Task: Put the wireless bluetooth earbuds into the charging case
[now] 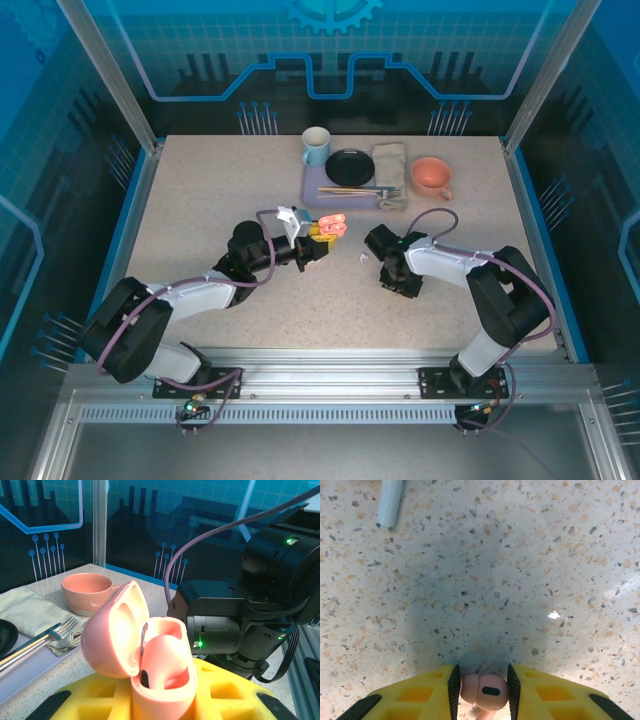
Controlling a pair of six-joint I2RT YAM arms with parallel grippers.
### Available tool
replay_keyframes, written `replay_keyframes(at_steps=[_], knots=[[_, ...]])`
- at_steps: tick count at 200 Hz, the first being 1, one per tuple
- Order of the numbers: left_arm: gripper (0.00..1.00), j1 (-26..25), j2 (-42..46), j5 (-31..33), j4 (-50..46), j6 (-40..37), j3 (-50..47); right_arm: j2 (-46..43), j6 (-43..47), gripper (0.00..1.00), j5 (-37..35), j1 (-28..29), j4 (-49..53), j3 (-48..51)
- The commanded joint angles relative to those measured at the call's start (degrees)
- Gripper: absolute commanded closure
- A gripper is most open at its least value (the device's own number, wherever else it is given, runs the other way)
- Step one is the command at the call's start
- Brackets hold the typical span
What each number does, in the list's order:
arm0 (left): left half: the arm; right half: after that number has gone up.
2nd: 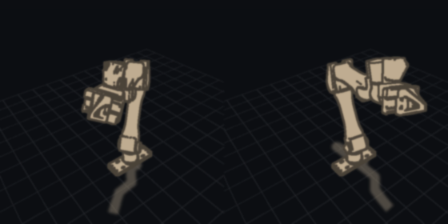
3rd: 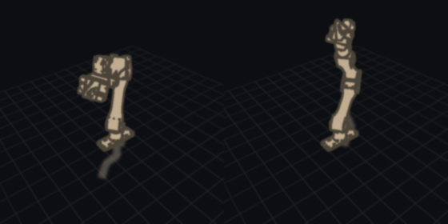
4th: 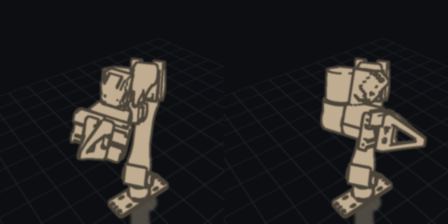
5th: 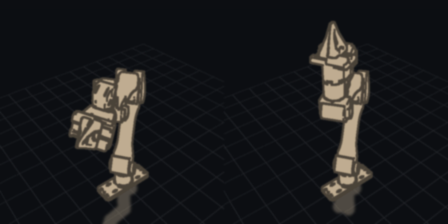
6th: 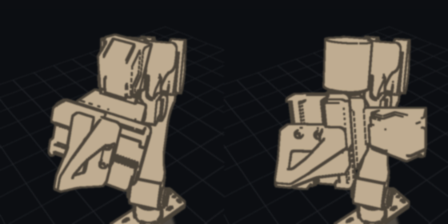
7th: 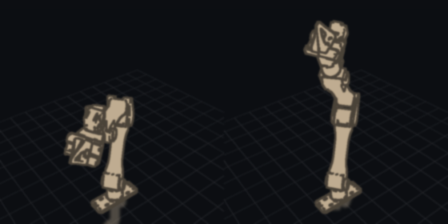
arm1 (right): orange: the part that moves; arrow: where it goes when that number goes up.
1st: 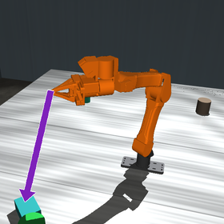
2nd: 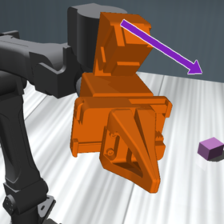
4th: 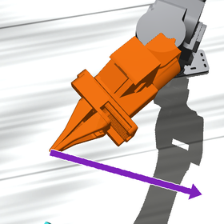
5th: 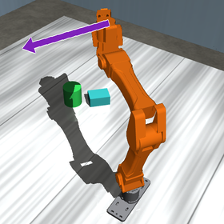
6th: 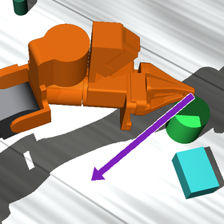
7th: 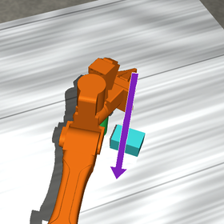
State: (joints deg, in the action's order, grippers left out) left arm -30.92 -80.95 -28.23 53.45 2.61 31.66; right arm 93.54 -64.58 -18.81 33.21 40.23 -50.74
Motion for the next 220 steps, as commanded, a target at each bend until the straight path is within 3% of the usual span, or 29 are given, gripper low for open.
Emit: replay_keyframes(at_steps=[1, 110, 220], knots=[[1.0, 0.32, -0.47, 0.3, 2.58, -0.68, -0.02, 0.37, -1.17, 0.68, -0.66, -0.63, 2.81, 1.36], [1.0, 0.26, -0.79, 1.2, 2.71, -1.04, -0.02, -5.3, -0.95, 0.71, -0.88, -0.34, 3.19, 0.95], [1.0, 1.12, -1.05, 2.06, 2.52, -0.66, -1.12, -21.69, 7.38, 0.71, -1.4, 0.41, -2.8, -2.58]])
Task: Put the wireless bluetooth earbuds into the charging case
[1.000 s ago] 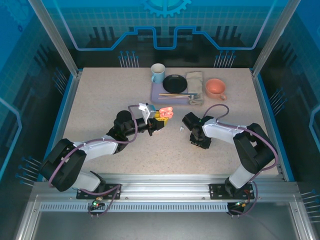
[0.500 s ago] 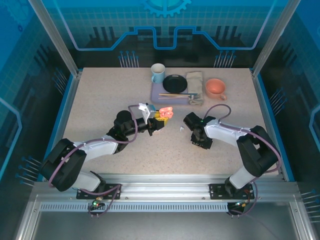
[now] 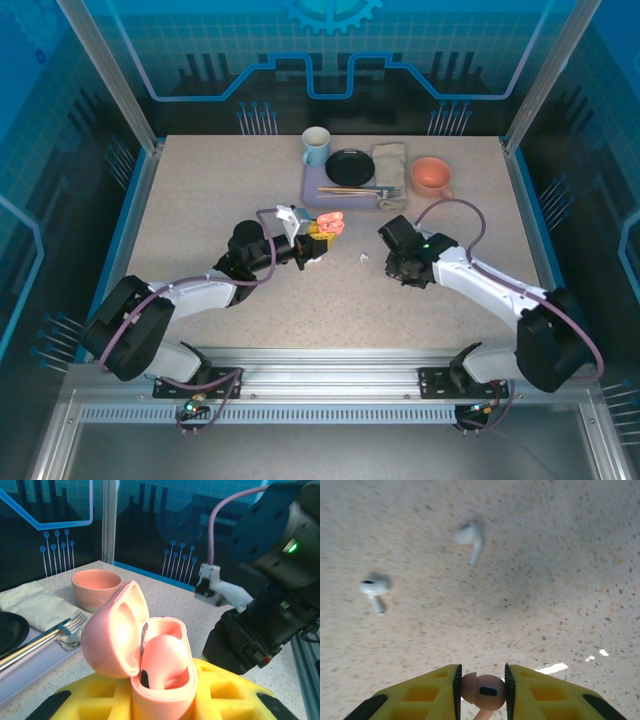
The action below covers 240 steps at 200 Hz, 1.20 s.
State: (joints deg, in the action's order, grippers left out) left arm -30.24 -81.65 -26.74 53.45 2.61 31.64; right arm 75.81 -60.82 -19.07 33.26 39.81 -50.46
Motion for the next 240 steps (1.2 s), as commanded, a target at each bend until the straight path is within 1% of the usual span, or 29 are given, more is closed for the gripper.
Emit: replay_keyframes(at_steps=[1, 44, 69, 115, 161, 191, 240], knots=[[1.0, 0.44, -0.36, 0.56, 2.53, -0.67, -1.07, -4.07, 3.74, 0.71, -1.1, 0.38, -2.47, -2.92], [1.0, 0.39, -0.91, -0.11, 1.88, 0.61, -0.29, -8.91, 9.82, 0.71, -0.06, 0.82, -5.51, -8.07], [1.0, 0.43, -1.47, -1.08, 1.44, 1.48, 0.65, -9.28, 12.77, 0.7, 1.07, 1.29, -6.89, -12.06], [1.0, 0.31, -2.12, -3.11, 0.33, 3.05, 2.88, -8.45, 18.09, 0.69, 3.41, 3.07, -13.23, -16.88], [1.0, 0.18, -2.71, -4.79, -0.27, 4.48, 5.2, -7.75, 24.12, 0.69, 5.68, 5.5, -21.42, -17.03], [1.0, -0.03, -3.44, -5.63, -0.32, 5.14, 6.63, -6.99, 25.85, 0.69, 7.06, 6.3, -24.25, -16.53], [1.0, -0.1, -4.16, -6.23, -0.36, 6.01, 8.16, -5.8, 29.11, 0.69, 7.12, 7.93, -27.48, -15.73]])
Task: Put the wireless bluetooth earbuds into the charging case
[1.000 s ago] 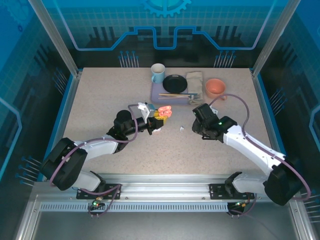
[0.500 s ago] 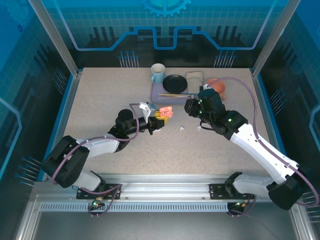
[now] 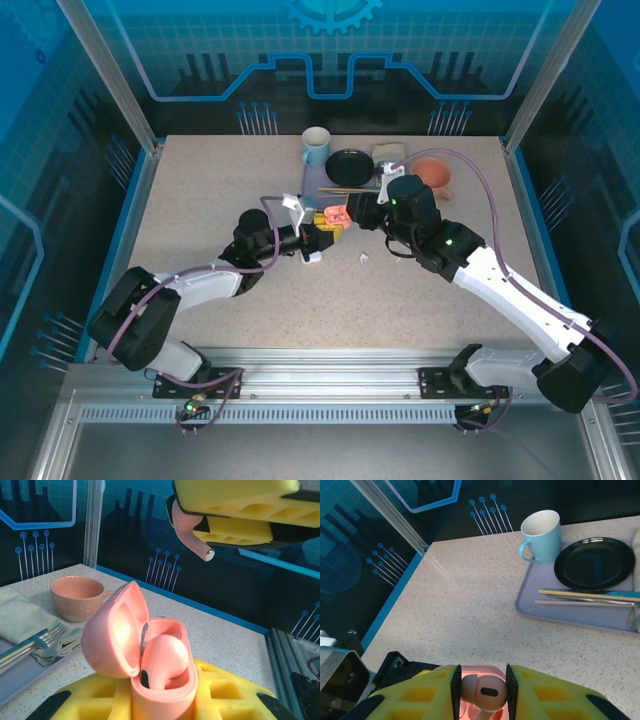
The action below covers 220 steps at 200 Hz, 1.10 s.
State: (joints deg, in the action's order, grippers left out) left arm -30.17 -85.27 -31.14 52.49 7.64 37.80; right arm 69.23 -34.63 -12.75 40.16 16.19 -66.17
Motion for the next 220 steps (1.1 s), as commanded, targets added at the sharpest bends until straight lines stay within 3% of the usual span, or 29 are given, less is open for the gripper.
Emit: replay_keyframes(at_steps=[1, 42, 127, 220], knots=[[1.0, -0.2, -0.52, -1.83, 0.6, 0.98, 2.01, 0.84, 2.96, 0.69, 0.85, 1.04, -3.87, -0.01], [1.0, -0.18, -0.59, -1.87, 0.66, 1.46, 2.35, 1.39, 5.66, 0.69, 0.76, 1.32, -5.7, 1.19], [1.0, -0.24, -0.75, -1.91, -0.23, 1.59, 3.12, -1.85, 20.39, 0.7, -1.45, 3.35, -14.25, 6.98], [1.0, -0.23, -0.33, -1.91, -0.9, 1.76, 3.31, -2.79, 22.21, 0.71, -2.98, 2.5, -14.07, 8.2]])
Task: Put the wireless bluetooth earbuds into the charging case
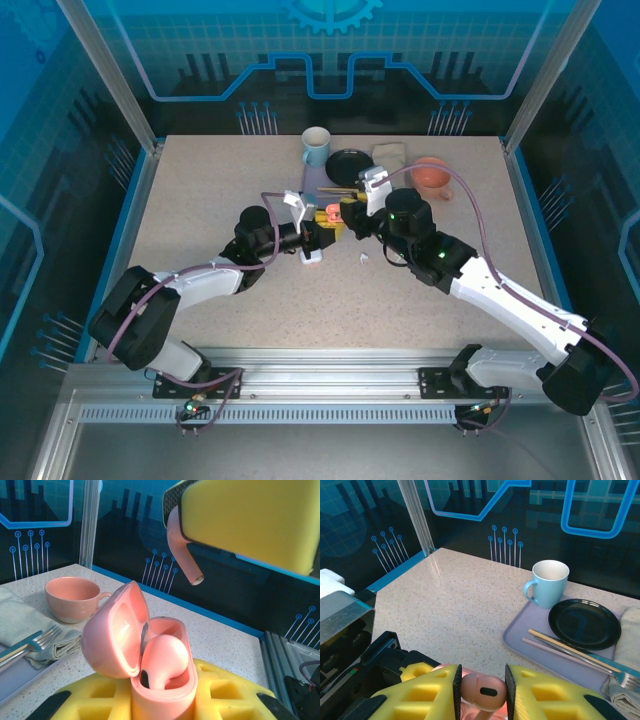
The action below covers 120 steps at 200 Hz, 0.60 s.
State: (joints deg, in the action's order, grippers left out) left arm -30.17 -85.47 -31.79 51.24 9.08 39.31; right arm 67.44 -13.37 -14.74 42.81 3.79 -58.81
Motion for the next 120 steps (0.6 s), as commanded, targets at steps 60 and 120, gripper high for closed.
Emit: replay_keyframes(at_steps=[60, 120], knots=[[1.0, -0.19, 0.67, -0.8, 0.06, 0.94, 2.07, -2.05, -2.53, 0.71, 0.35, -2.05, -0.53, 1.69], [1.0, -0.4, 0.57, -0.55, -0.67, 0.76, 2.52, -2.71, -5.06, 0.71, 2.43, -3.52, -1.2, 3.43]])
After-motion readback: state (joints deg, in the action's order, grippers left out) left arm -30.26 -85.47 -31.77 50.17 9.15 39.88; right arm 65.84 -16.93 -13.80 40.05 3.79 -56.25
